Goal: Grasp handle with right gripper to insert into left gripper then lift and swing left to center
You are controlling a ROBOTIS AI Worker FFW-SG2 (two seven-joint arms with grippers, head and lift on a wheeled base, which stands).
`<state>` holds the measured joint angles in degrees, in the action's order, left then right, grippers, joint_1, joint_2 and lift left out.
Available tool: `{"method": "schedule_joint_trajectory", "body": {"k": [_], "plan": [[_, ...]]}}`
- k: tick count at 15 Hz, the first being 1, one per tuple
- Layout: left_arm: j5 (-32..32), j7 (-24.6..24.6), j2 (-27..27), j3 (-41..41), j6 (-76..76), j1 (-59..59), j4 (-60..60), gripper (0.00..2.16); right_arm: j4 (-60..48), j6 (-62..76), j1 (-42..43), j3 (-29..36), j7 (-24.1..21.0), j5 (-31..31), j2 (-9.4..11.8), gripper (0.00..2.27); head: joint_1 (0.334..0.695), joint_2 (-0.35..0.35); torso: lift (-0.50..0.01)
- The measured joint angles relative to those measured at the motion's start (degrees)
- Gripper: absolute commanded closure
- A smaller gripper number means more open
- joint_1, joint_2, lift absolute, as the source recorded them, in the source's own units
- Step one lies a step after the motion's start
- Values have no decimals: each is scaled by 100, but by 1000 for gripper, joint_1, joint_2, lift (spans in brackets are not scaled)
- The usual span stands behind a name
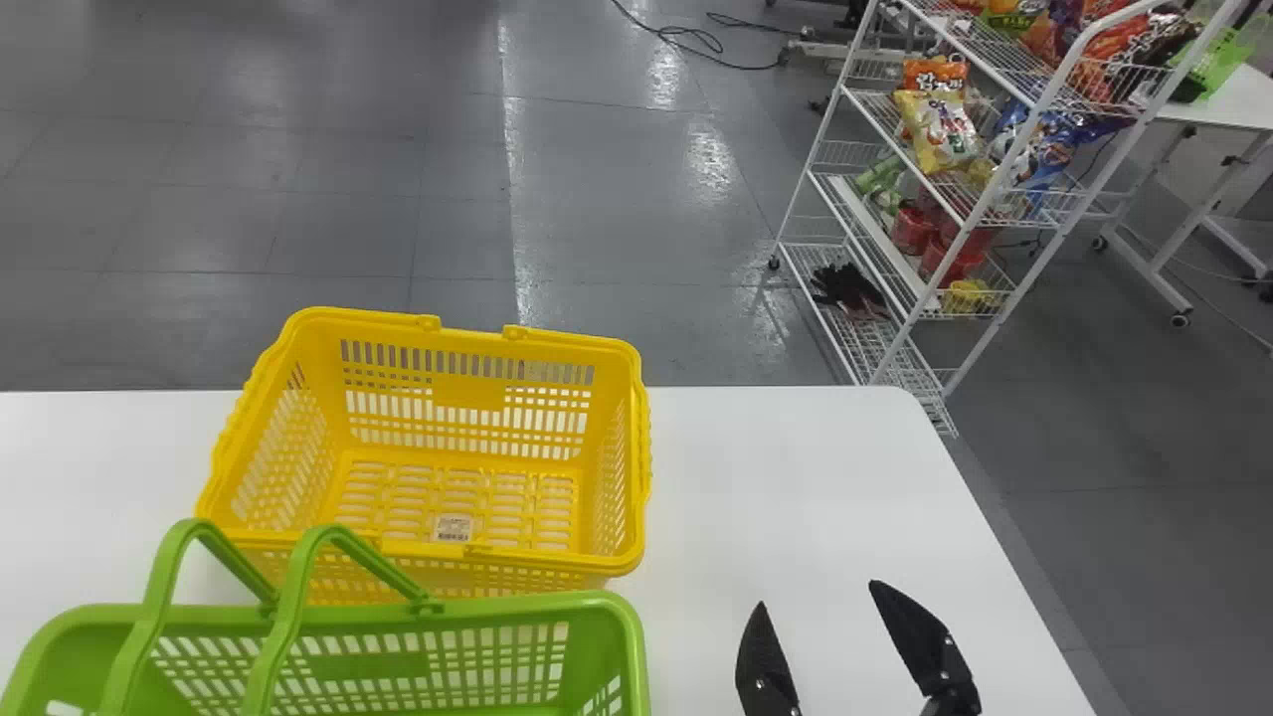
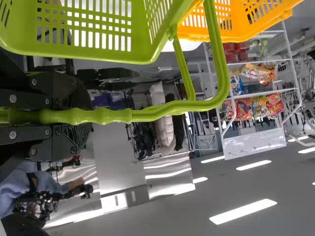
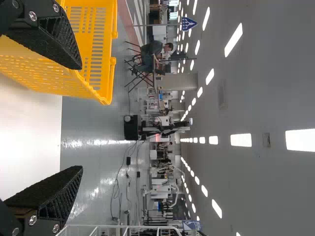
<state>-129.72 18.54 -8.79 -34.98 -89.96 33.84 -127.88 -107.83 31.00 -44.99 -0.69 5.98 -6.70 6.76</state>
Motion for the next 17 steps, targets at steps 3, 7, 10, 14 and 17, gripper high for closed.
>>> {"method": "schedule_joint_trajectory", "body": {"k": [3,7,10,14,17], "plan": [[0,0,1,0,0,-1,0,2138,55,0,38,-2,0,-4,-1,73,695,-221,-93],[0,21,10,0,0,-1,0,2138,96,16,59,-16,3,-7,-8,73,695,-219,-93],[0,36,18,2,0,0,0,2138,104,32,61,-19,4,-7,-9,73,695,-218,-93],[0,44,18,20,0,0,0,2138,104,33,61,-25,0,-7,-9,73,695,-220,-93],[0,54,10,21,0,0,0,2138,104,33,59,-27,1,-7,-8,73,695,-219,-93]]}}
